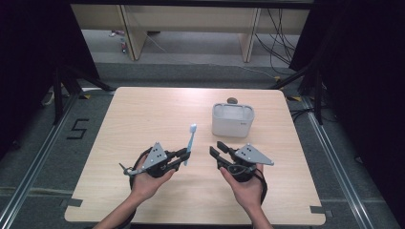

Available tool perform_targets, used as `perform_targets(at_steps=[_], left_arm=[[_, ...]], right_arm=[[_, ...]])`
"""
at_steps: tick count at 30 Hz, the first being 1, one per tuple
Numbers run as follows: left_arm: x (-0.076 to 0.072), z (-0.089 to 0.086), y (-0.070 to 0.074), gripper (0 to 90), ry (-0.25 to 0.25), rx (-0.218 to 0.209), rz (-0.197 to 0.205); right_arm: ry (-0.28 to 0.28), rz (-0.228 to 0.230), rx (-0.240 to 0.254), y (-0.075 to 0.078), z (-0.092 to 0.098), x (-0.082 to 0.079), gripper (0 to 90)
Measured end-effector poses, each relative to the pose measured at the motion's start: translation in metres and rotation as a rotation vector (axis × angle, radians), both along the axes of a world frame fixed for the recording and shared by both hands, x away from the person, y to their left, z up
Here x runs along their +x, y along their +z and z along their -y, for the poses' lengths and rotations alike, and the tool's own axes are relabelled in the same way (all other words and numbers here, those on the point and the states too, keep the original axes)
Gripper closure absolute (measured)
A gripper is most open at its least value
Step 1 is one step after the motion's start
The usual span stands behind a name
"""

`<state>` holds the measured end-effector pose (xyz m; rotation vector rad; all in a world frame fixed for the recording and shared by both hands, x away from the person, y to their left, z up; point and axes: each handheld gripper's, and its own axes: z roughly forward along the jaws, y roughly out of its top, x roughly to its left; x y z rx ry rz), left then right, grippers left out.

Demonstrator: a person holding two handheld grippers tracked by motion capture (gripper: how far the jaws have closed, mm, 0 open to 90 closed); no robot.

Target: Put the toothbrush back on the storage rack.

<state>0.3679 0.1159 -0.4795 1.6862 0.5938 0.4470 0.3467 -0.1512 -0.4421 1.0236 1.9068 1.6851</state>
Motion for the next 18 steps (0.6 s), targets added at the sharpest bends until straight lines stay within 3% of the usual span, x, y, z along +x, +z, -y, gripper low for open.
perform_targets(at_steps=[1,5,11,17,18], left_arm=[[0.000,0.003,0.000,78.8,-0.006,0.001,0.001],[0.000,0.011,-0.001,78.8,-0.017,0.019,-0.004],[0.001,0.019,-0.001,78.8,-0.031,0.013,-0.003],[-0.001,0.025,0.001,78.7,-0.030,0.033,-0.014],[-0.001,0.026,0.001,78.7,-0.028,0.035,-0.016]], right_arm=[[0.008,0.025,-0.023,0.002,-0.003,0.003,63.6],[0.045,0.028,-0.003,0.006,-0.015,0.006,64.4],[0.049,-0.002,0.011,0.006,-0.021,0.009,66.2],[0.054,0.006,0.017,0.005,-0.023,0.013,71.1],[0.059,-0.015,0.020,0.006,-0.024,0.013,73.4]])
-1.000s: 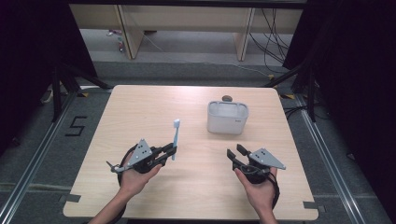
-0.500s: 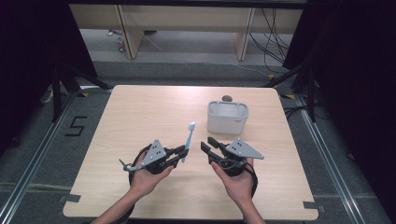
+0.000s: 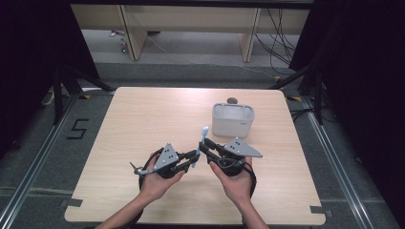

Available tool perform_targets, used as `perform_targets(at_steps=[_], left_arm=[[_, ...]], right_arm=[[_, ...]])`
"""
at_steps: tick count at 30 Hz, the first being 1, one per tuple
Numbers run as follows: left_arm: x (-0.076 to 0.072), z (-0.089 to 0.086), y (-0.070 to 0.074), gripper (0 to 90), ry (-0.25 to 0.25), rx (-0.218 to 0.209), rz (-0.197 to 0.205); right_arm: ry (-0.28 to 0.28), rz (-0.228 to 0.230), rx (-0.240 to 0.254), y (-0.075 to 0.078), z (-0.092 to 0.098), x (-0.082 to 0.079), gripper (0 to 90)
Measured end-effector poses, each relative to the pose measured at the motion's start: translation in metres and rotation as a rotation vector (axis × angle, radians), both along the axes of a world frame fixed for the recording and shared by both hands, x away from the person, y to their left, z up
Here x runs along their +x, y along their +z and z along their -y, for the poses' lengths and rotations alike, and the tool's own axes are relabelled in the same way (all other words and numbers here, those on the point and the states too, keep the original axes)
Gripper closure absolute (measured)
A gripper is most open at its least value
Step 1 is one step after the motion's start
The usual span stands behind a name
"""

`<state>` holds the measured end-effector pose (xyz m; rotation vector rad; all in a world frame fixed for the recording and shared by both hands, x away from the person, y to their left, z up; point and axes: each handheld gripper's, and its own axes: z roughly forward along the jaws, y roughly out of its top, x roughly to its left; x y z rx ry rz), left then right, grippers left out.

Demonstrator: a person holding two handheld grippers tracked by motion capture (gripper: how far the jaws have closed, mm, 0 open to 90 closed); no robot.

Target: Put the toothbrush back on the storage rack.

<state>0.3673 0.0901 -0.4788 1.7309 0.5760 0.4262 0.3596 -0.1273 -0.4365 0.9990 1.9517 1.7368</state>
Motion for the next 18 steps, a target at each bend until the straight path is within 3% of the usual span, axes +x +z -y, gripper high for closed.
perform_targets(at_steps=[3,4,11,13,14,15,17,18], left_arm=[[0.0003,0.0014,0.0000,78.7,-0.001,0.000,-0.001],[0.0000,0.0019,0.0000,78.7,-0.001,0.001,-0.003],[0.0012,0.0049,0.0003,78.5,-0.011,-0.011,0.006],[0.0008,0.0052,0.0022,77.7,-0.005,0.020,0.009],[0.0009,0.0053,0.0028,76.2,-0.008,0.030,0.015],[0.0010,0.0055,0.0029,68.4,-0.006,0.035,0.018],[0.0010,0.0047,0.0029,65.5,0.001,0.042,0.029],[0.0008,0.0035,0.0027,62.1,0.005,0.042,0.030]], right_arm=[[-0.010,0.017,-0.012,-0.0010,-0.0006,0.0019,75.9],[0.002,-0.002,-0.005,-0.0014,-0.0014,0.0017,79.0],[-0.008,-0.008,0.003,-0.0007,-0.0005,0.0023,85.1],[0.005,-0.029,0.014,0.0009,-0.0012,0.0004,86.0],[0.003,-0.023,0.008,0.0016,-0.0017,0.0003,86.0],[-0.010,0.009,-0.018,0.0030,-0.0003,0.0013,86.0],[-0.014,-0.016,-0.004,0.0041,0.0001,-0.0001,86.0],[-0.016,0.009,-0.009,0.0050,0.0020,0.0017,86.1]])
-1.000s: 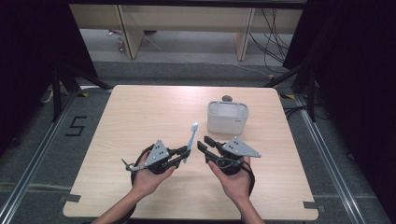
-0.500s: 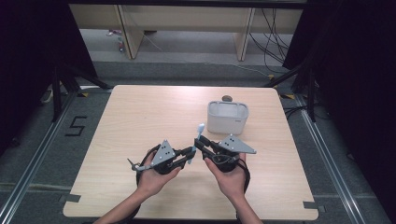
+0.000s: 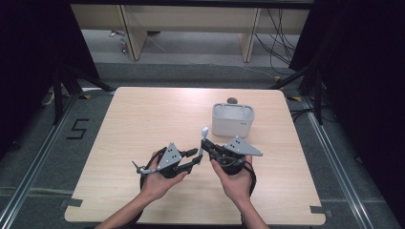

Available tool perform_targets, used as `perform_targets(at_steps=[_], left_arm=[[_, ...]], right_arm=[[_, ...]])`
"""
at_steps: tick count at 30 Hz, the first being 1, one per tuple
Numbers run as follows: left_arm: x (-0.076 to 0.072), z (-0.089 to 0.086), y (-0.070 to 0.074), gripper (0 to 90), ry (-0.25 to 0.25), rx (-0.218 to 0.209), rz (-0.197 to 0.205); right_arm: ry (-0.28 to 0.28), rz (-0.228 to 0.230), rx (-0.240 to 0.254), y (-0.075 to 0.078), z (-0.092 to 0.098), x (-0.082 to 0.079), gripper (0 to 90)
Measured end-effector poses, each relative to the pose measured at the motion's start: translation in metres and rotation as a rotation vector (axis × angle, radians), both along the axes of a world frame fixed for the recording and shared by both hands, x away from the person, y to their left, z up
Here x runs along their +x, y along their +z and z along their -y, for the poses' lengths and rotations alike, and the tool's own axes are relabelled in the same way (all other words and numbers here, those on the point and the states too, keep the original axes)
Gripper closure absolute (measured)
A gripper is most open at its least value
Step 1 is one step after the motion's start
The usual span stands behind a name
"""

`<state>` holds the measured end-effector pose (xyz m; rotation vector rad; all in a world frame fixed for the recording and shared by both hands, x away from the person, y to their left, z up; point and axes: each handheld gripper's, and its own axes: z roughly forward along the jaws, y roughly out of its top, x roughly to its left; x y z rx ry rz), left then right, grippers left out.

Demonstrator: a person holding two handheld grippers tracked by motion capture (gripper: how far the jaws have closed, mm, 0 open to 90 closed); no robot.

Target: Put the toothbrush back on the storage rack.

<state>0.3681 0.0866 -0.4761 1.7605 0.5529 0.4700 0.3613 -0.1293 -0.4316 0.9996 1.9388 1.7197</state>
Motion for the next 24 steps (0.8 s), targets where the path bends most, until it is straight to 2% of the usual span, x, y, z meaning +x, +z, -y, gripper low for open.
perform_targets(at_steps=[1,3,4,5,7,9,12,13,17,18,20,21,24], left_arm=[[-0.001,-0.002,0.000,55.9,0.006,0.007,-0.002],[-0.001,-0.006,-0.001,53.9,0.018,0.016,0.002],[-0.002,-0.008,-0.001,51.2,0.026,0.024,-0.001],[-0.003,-0.011,-0.001,47.5,0.033,0.035,-0.001],[-0.004,-0.018,-0.003,46.4,0.048,0.034,0.007],[-0.005,-0.025,-0.004,44.1,0.062,0.039,0.004],[-0.006,-0.036,-0.007,43.1,0.091,0.045,-0.004],[-0.006,-0.039,-0.008,43.0,0.102,0.050,-0.010],[-0.007,-0.053,-0.011,42.7,0.134,0.032,-0.015],[-0.007,-0.056,-0.011,42.6,0.141,0.025,-0.019],[-0.007,-0.064,-0.013,42.3,0.151,0.009,-0.021],[-0.007,-0.067,-0.014,42.1,0.155,0.002,-0.020],[-0.007,-0.076,-0.016,41.6,0.175,-0.011,-0.020]], right_arm=[[-0.016,-0.004,-0.013,0.003,0.005,0.001,86.1],[-0.026,0.001,-0.022,0.004,0.007,0.001,86.1],[-0.027,-0.011,-0.015,0.005,0.008,0.001,86.0],[-0.037,0.008,-0.019,0.006,0.012,0.002,86.0],[-0.041,-0.002,-0.020,0.008,0.013,0.002,86.0],[-0.047,0.014,-0.029,0.009,0.016,0.003,86.0],[-0.062,0.004,-0.025,0.010,0.019,0.003,86.0],[-0.065,0.021,-0.044,0.011,0.021,0.004,86.1],[-0.069,0.007,-0.031,0.011,0.024,0.003,86.0],[-0.084,0.019,-0.045,0.011,0.025,0.004,86.0],[-0.080,0.009,-0.042,0.012,0.027,0.004,86.0],[-0.084,0.023,-0.047,0.012,0.028,0.004,86.0],[-0.088,0.011,-0.049,0.013,0.031,0.004,86.0]])
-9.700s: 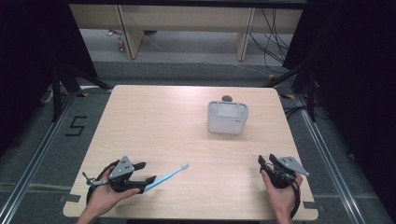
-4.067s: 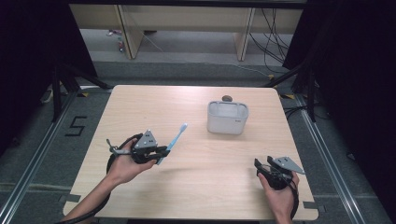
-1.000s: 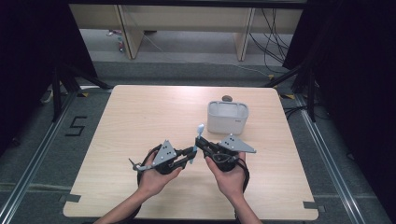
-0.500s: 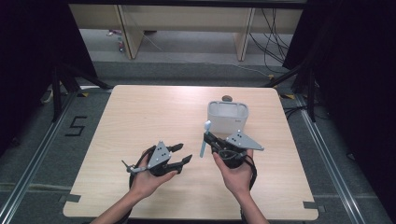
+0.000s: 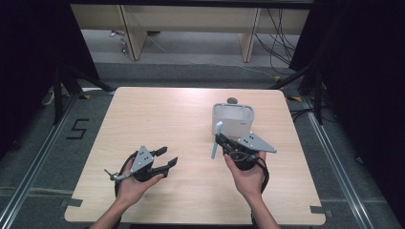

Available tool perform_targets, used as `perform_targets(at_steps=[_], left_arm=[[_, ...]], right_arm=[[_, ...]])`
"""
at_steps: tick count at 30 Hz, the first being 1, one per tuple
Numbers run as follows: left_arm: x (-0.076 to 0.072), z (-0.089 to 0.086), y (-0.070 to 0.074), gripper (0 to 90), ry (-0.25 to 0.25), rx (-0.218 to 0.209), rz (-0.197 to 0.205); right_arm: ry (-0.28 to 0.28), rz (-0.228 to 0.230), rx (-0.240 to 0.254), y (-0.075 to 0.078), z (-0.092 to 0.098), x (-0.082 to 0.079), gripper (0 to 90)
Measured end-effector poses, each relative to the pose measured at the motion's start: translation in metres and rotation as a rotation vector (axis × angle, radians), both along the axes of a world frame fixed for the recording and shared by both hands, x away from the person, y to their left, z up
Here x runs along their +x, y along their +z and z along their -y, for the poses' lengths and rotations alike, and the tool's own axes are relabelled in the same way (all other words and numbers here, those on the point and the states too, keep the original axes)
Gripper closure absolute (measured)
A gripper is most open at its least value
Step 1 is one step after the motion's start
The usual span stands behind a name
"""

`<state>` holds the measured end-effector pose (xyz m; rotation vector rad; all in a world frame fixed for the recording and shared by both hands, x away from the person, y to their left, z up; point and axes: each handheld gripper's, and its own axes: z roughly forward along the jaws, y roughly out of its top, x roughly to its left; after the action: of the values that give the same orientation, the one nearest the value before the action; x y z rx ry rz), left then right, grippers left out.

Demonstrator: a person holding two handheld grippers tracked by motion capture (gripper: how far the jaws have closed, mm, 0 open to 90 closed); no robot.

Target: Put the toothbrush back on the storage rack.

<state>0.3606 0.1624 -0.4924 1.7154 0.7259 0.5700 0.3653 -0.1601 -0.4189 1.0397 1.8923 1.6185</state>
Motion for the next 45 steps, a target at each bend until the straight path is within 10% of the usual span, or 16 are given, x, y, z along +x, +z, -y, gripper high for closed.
perform_targets(at_steps=[14,28,45], left_arm=[[-0.006,-0.017,-0.022,41.0,0.048,-0.035,-0.026],[-0.004,-0.021,-0.028,41.2,0.062,-0.084,0.072],[-0.009,-0.023,-0.031,40.6,0.095,-0.079,0.073]], right_arm=[[-0.035,0.008,-0.002,0.004,0.014,0.003,86.0],[-0.068,0.014,0.005,0.009,0.025,0.004,85.9],[-0.103,0.047,-0.009,0.018,0.037,0.011,85.9]])
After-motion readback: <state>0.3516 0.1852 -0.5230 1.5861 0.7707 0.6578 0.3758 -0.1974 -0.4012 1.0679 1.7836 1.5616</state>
